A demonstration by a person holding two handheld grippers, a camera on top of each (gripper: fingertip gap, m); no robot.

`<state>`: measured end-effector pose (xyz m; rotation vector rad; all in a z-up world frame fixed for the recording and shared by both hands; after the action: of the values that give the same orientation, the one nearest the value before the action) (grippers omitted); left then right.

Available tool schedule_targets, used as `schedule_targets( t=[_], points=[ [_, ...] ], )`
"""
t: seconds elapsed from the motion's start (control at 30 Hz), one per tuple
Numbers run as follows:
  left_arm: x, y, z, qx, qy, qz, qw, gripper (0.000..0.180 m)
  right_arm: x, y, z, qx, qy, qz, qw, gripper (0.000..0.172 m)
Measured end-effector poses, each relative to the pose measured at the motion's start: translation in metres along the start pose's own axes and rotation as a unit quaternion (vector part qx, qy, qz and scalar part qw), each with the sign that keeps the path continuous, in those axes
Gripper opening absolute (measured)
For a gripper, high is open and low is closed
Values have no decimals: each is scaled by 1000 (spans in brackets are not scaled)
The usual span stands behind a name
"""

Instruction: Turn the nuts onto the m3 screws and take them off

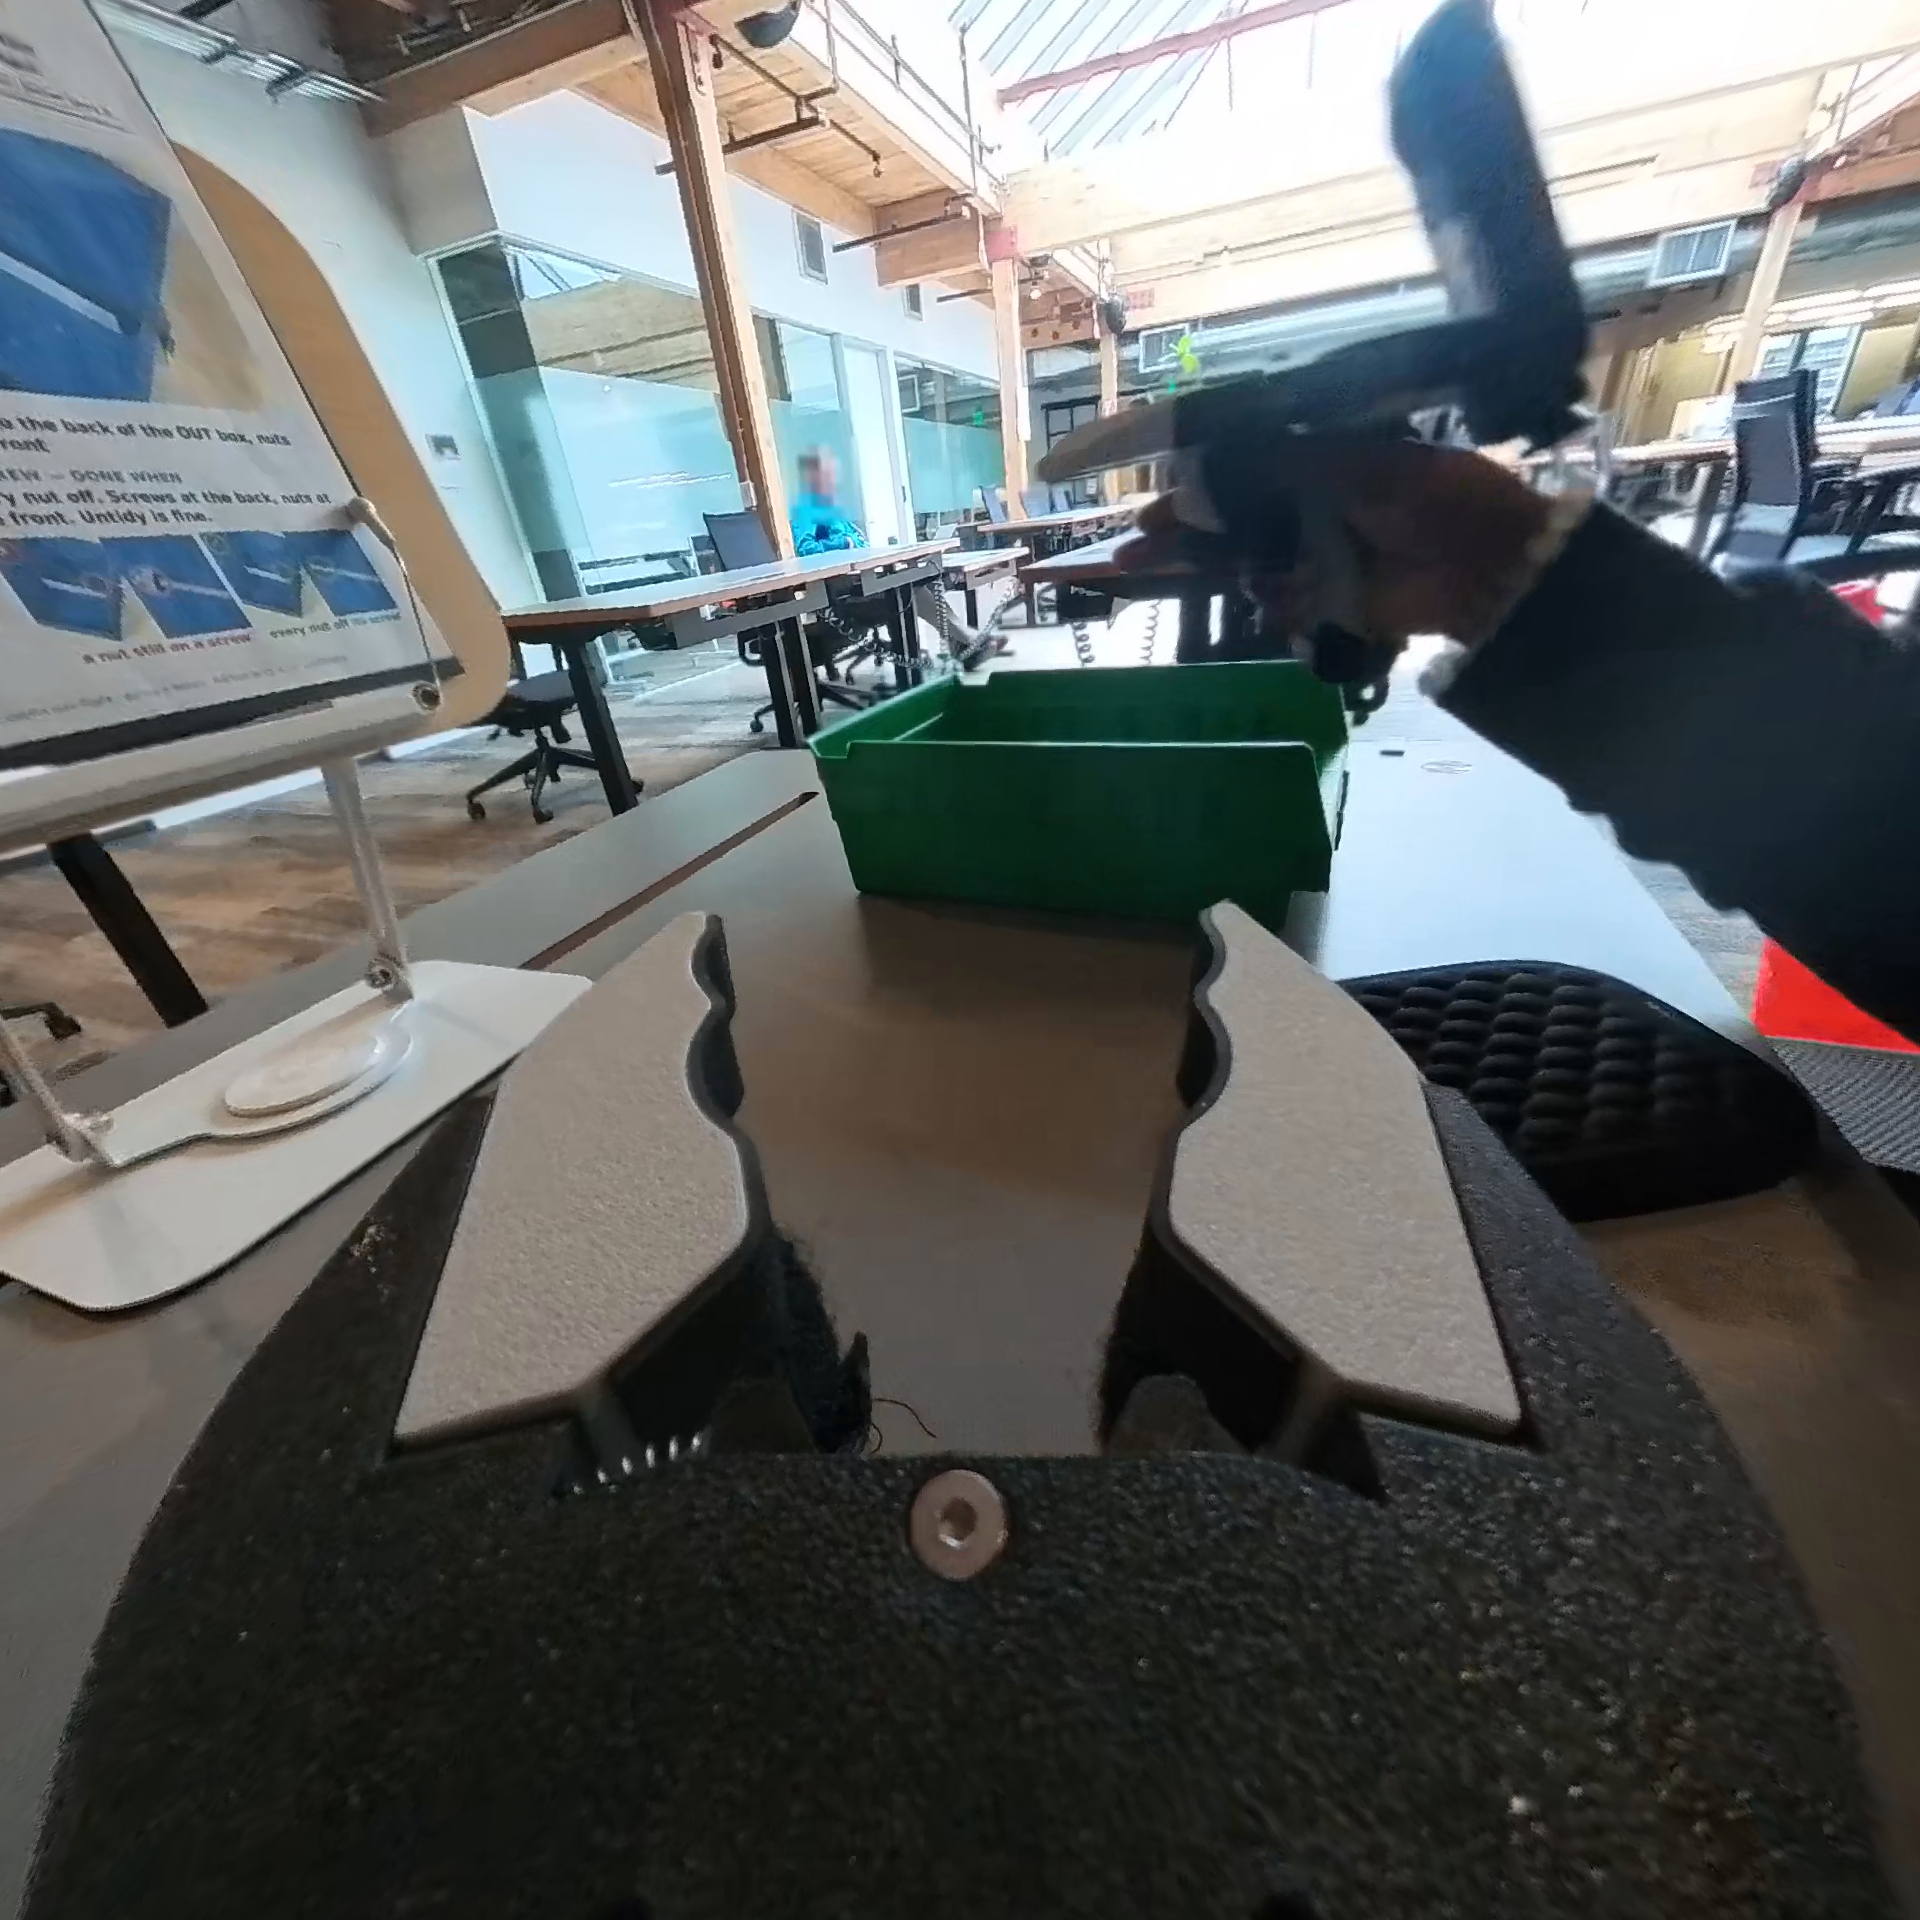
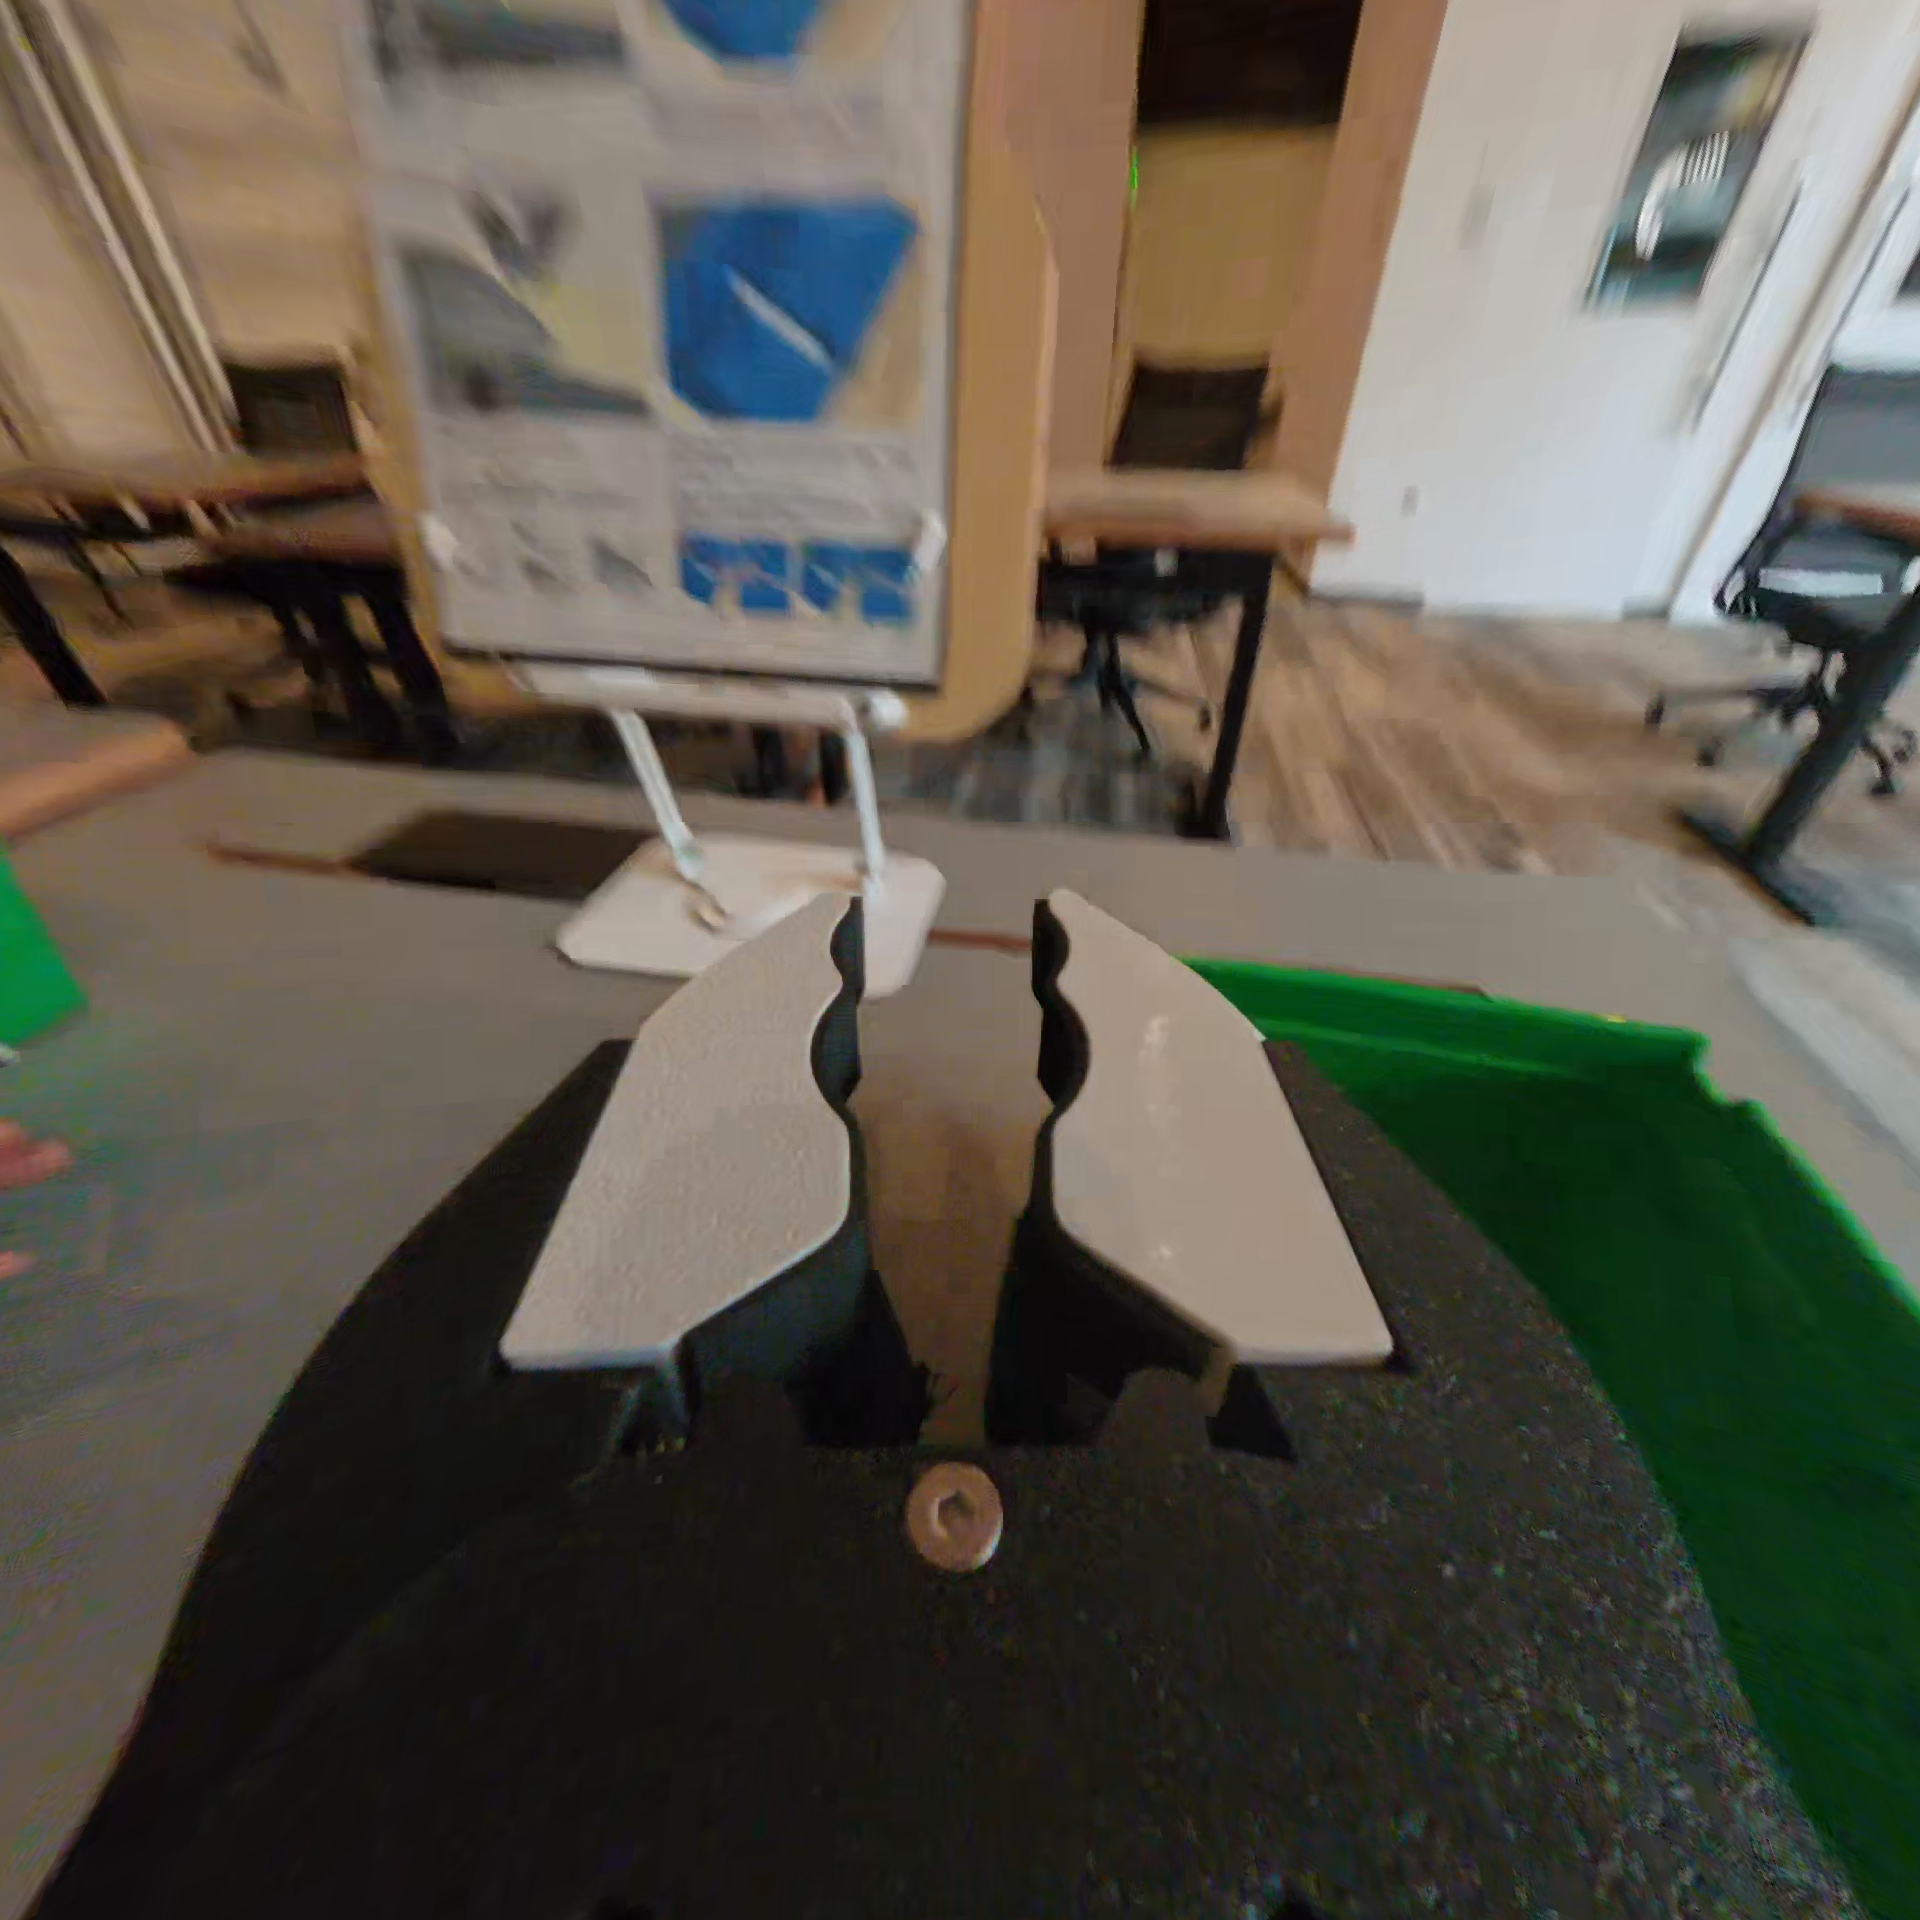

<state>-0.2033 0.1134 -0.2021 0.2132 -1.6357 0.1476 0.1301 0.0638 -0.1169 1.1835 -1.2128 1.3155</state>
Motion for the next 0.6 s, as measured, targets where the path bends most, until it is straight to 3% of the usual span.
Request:
schedule_targets(
  t=[0.07,0.13,0.23,0.43,0.6],
  points=[
    [9,-2,3,8,7,2,1000,82,-2,28,12,14,-71,-11,997,31],
    [20,-5,9,18,13,4,1000,81,-8,50,17,28,-132,-9,991,47],
    [39,-9,27,37,16,9,999,81,-26,74,14,45,-180,19,983,47],
    [86,9,98,97,81,-36,991,79,-52,94,2,83,-191,11,978,44],
    [118,71,171,156,193,-105,963,67,-60,91,1,84,-183,17,979,44]
  ],
)
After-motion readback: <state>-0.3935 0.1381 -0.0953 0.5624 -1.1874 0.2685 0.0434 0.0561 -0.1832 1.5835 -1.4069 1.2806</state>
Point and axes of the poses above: each gripper's, where its closed fingertips meet, z back along the fingers, x out of its top, y = z × x across the jaws, the point moved 9 cm from there along z, back along the fingers, and after that the axes turned 4 degrees about z, right-handed, at the moved point
